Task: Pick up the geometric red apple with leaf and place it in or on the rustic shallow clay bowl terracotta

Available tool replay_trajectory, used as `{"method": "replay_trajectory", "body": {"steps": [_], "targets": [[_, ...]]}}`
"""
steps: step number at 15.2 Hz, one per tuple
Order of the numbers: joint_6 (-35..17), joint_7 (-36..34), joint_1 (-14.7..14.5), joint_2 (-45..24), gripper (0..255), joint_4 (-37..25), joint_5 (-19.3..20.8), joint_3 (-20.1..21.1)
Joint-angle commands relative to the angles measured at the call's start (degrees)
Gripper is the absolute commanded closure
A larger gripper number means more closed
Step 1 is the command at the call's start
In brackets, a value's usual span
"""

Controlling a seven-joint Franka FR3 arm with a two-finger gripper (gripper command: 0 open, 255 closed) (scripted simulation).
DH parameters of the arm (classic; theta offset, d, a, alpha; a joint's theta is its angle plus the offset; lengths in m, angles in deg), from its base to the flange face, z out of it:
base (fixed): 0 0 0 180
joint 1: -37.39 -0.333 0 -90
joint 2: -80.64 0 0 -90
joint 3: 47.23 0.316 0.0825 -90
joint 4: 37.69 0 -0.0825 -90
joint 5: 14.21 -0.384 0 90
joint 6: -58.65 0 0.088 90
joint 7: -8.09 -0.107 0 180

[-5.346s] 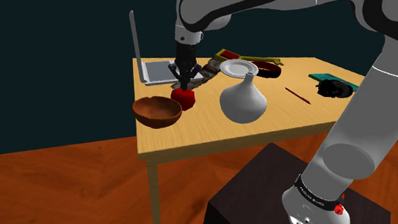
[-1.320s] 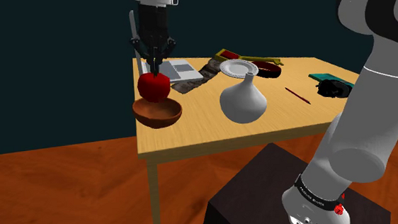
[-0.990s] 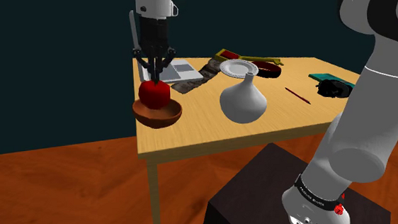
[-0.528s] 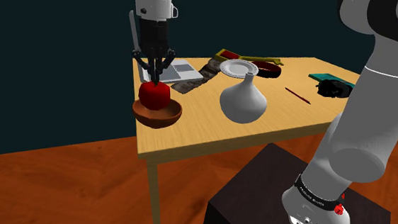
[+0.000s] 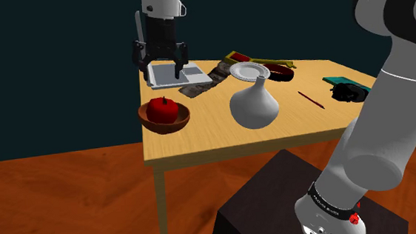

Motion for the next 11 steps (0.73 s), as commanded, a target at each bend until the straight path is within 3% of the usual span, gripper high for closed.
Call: {"method": "replay_trajectory", "body": {"steps": [1,3,11], "targets": [[3.1,-0.1,0.0,-0.3,0,-3.3,0.1,0.0],[6.7,-0.3,-0.1,-1.0,0,-7.6,0.3,0.1],[6.7,-0.3,-0.1,-1.0,0,-7.6,0.3,0.1]]}}
